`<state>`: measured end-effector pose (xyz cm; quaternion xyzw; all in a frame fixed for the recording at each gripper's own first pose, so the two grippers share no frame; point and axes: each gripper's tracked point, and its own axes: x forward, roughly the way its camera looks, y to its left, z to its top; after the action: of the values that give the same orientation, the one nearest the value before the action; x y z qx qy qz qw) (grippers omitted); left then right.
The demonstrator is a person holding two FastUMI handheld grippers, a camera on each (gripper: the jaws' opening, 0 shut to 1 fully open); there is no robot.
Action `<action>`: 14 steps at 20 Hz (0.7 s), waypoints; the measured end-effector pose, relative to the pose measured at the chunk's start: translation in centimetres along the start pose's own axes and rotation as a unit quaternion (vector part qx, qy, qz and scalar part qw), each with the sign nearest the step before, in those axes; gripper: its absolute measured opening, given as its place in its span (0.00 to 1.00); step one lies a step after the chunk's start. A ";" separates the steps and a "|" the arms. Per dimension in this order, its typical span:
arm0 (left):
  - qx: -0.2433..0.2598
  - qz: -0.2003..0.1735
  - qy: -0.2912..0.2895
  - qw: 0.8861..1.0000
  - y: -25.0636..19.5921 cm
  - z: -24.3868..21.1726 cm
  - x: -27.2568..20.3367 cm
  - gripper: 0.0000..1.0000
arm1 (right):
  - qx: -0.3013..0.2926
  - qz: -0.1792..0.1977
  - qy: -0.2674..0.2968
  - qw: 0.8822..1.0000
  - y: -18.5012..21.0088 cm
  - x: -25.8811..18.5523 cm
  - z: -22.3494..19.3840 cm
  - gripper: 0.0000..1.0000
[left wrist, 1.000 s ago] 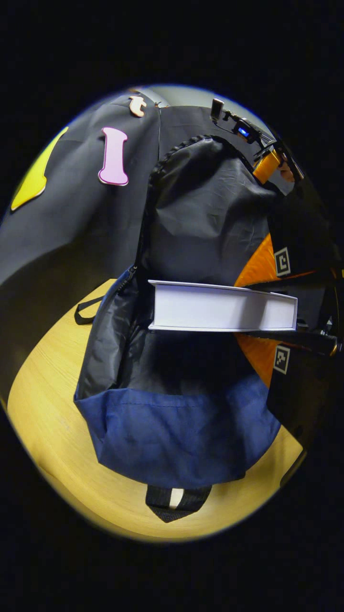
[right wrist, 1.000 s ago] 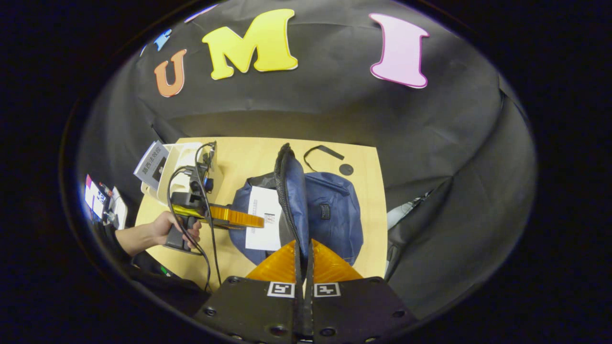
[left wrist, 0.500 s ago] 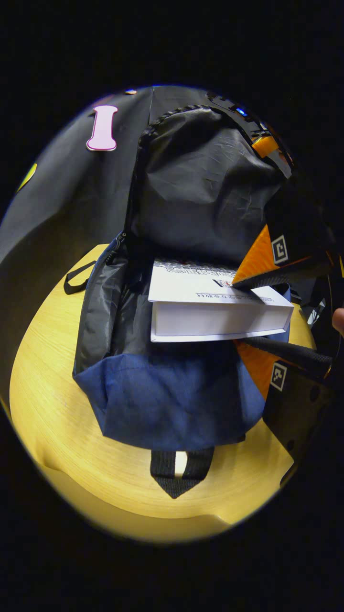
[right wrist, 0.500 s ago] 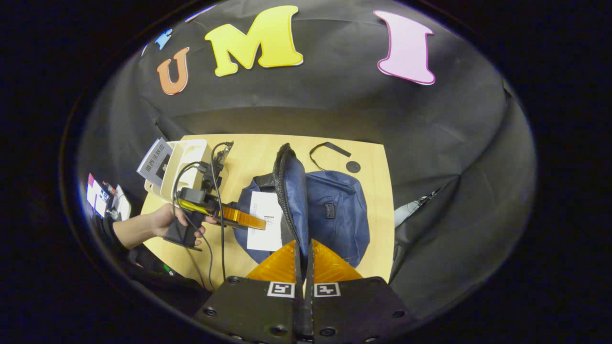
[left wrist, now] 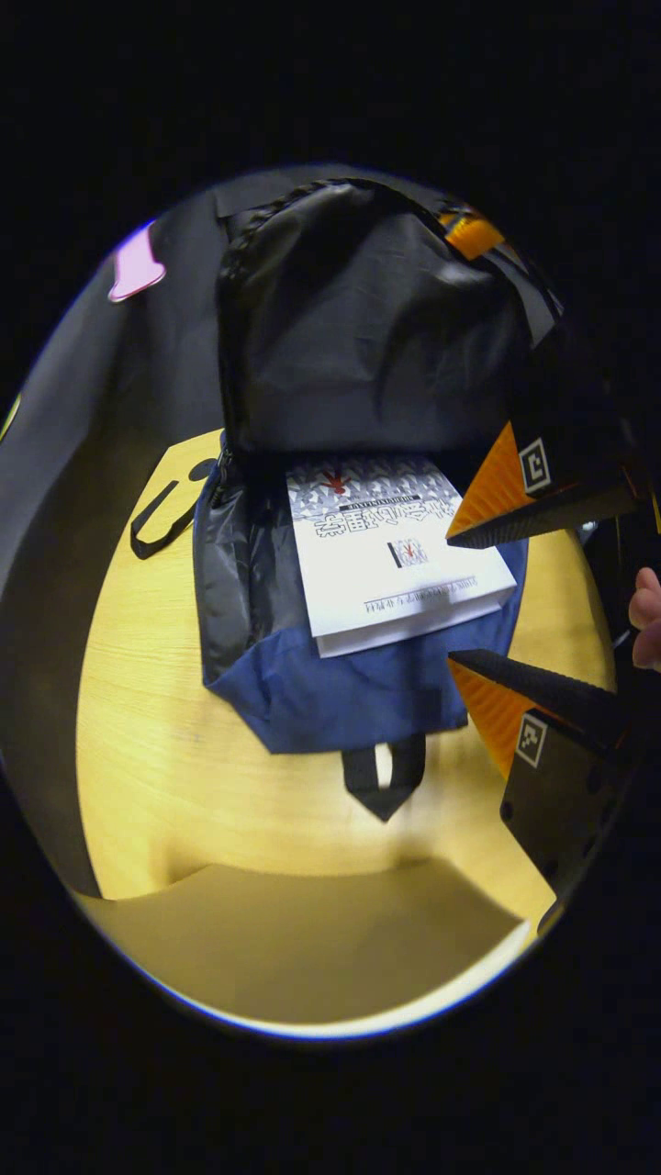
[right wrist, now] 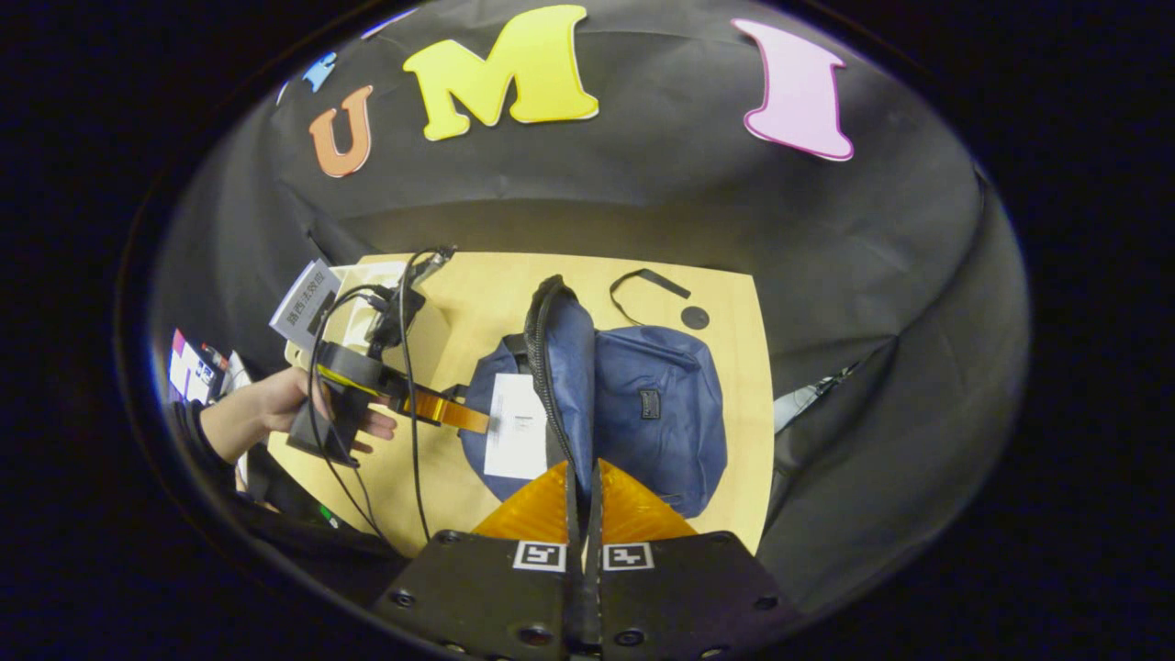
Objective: Open the schoolbag, grab two books from the bookshelf and put them into the schoolbag.
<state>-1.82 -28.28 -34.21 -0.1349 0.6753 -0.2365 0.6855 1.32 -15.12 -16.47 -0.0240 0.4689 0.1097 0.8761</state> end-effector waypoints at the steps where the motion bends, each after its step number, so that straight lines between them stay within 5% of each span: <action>1: 0.027 0.028 -0.007 0.999 0.7 0.1 -1.0 0.72 | -0.001 0.001 0.000 1.000 0.3 0.1 0.1 0.00; 4: 0.103 0.112 -0.056 0.987 2.3 1.7 -5.5 0.72 | -0.008 0.003 -0.001 1.000 1.0 0.4 -0.1 0.00; 8: 0.154 0.216 -0.176 0.948 3.9 4.6 -13.1 0.71 | -0.015 -0.002 -0.006 1.000 2.0 0.5 0.0 0.00; 10: 0.158 0.228 -0.231 0.933 3.9 5.1 -16.7 0.71 | -0.014 -0.003 -0.008 1.000 2.4 0.6 -0.2 0.00; 13: 0.154 0.238 -0.299 0.911 4.2 5.0 -22.5 0.97 | -0.009 -0.005 -0.008 1.000 2.8 0.7 -0.3 0.00; 14: 0.146 0.237 -0.318 0.906 4.5 5.0 -24.2 0.96 | -0.009 -0.005 -0.009 1.000 3.1 0.7 -0.3 0.00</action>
<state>4.35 -12.84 -15.33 0.0629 0.3912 -0.1076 0.9118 0.80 -12.02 -17.07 -0.0333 0.4601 0.1096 0.8804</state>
